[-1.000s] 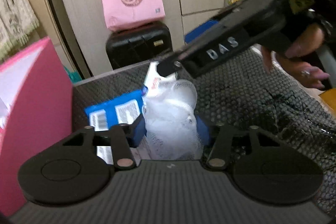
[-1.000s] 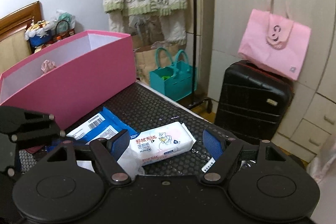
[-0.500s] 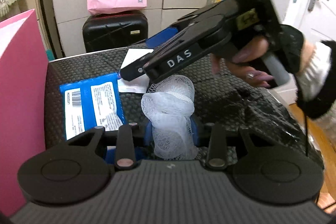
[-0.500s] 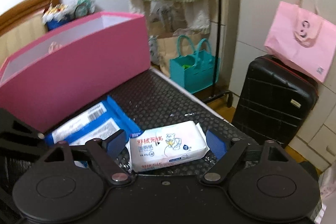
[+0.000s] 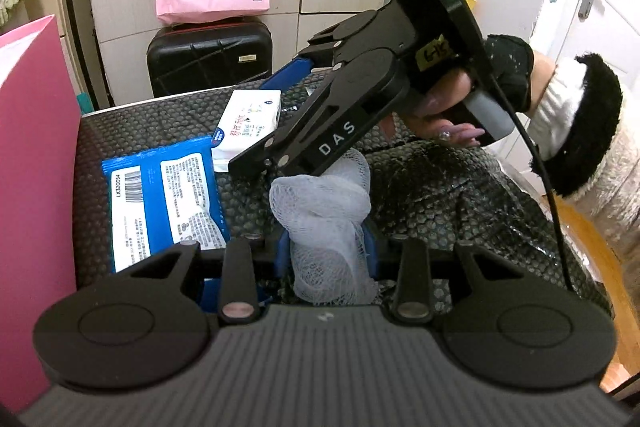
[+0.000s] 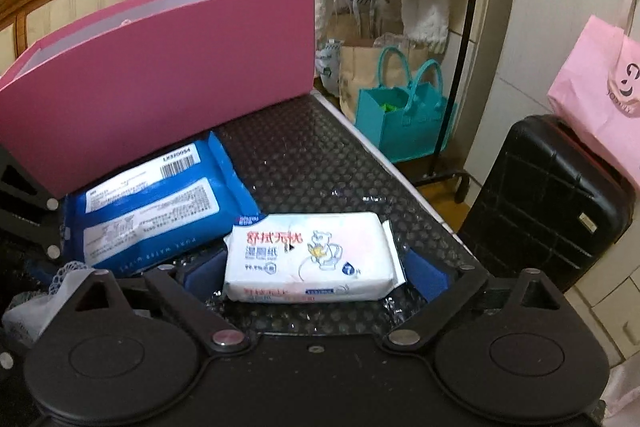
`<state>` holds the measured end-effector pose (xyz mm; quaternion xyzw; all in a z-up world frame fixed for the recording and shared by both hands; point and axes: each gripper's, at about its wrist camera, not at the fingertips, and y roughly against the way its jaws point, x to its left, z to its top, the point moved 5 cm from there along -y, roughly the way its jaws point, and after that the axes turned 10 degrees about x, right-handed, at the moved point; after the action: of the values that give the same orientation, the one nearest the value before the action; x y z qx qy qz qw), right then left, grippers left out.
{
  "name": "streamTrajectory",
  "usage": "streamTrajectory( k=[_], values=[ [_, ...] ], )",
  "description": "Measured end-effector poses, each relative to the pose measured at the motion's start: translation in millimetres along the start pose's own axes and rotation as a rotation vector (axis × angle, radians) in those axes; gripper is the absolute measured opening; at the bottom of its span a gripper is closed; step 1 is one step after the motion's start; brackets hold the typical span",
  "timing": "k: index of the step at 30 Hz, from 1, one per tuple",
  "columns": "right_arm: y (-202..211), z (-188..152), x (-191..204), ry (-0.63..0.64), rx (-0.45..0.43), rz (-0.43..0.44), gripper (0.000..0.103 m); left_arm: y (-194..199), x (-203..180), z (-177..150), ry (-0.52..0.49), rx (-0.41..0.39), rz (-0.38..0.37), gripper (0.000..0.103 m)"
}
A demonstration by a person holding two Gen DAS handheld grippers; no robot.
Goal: Organize soft objects
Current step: 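Grasp the white mesh puff with the left tool while the right tool grasps the wet-wipes pack, then lift the mesh puff with the left tool while the right tool lifts the wipes pack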
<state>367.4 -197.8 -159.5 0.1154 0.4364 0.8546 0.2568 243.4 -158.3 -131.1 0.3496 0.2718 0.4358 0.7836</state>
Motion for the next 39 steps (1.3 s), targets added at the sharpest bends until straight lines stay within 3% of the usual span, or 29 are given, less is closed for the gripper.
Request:
streamTrajectory(
  k=[4,21,39],
  values=[
    [6.2,-1.7,2.4,-0.039,-0.019,0.011,0.084,3.6,-1.7,-0.2,0.001,-0.008,0.001,0.035],
    [64.5,-62.2,29.1,-0.46,-0.025,-0.17,0.083,31.4,-3.7,-30.1,0.047,-0.013,-0.048,0.035],
    [98.7,-100.8,123.3,-0.584,-0.058,-0.191,0.083,61.8,9.3,-64.0,0.106,0.022,-0.048,0.035]
  ],
)
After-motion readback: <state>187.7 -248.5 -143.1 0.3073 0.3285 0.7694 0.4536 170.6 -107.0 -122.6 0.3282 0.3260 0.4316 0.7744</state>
